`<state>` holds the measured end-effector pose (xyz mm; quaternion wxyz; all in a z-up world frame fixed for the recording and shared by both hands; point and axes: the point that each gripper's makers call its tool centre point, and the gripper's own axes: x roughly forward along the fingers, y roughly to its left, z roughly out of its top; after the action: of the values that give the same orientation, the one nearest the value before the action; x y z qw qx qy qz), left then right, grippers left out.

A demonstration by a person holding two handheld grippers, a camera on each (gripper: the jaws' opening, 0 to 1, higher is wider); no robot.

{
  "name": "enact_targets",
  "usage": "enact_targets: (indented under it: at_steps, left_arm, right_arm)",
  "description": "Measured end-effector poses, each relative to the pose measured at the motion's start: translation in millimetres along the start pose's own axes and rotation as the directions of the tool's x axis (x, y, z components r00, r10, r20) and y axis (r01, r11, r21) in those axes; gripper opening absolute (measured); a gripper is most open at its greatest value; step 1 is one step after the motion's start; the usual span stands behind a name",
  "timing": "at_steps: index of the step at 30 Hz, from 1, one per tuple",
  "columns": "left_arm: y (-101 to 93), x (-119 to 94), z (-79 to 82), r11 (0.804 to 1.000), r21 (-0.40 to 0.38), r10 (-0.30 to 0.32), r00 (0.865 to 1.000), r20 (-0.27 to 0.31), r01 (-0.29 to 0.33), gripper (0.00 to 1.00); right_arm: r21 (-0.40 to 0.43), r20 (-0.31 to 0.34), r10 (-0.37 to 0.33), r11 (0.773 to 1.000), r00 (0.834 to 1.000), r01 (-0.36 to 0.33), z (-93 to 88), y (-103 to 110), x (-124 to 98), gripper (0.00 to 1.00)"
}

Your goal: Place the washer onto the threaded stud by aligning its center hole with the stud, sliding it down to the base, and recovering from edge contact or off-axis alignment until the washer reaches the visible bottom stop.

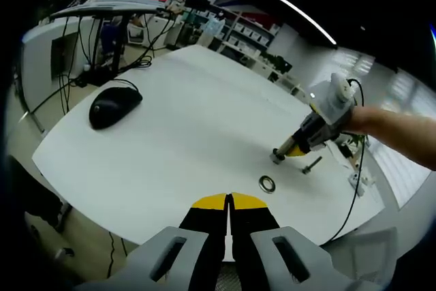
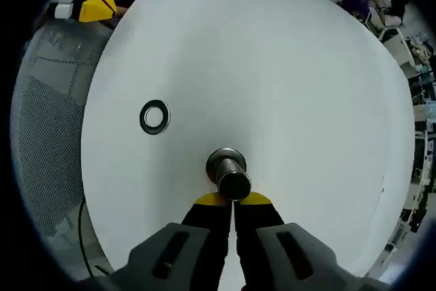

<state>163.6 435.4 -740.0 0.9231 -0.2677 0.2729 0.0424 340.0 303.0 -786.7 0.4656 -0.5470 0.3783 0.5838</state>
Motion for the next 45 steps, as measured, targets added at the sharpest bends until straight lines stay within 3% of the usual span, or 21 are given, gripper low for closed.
enact_targets:
  at_steps: [2, 4, 27, 45]
  left_arm:
    - [0.2, 0.1, -0.3, 1.0, 0.0, 0.001, 1.0, -0.002, -0.001, 0.0]
    - [-0.2, 0.1, -0.2, 1.0, 0.0, -0.001, 1.0, -0.001, 0.001, 0.0]
    - [0.3, -0.2, -0.1, 1.0, 0.002, -0.003, 1.0, -0.002, 0.003, 0.0]
    - [-0.3, -0.6, -0.5, 1.0, 0.003, -0.002, 1.0, -0.006, 0.002, 0.0]
  right_arm:
    - [0.056, -0.004, 0.012, 0.998, 1.0, -0.012, -0.9, 0.4, 0.8, 0.07]
    - [0.01, -0.009, -0.01, 1.0, 1.0, 0.01, -3.6, -5.8, 2.0, 0.06]
    - [0.106, 0.059, -0.054, 0.993, 0.997, 0.048, -3.4, -1.0, -22.6, 0.11]
    - [0.201, 0.128, -0.075, 0.979, 0.989, 0.048, -11.5, 19.6, -40.7, 0.2]
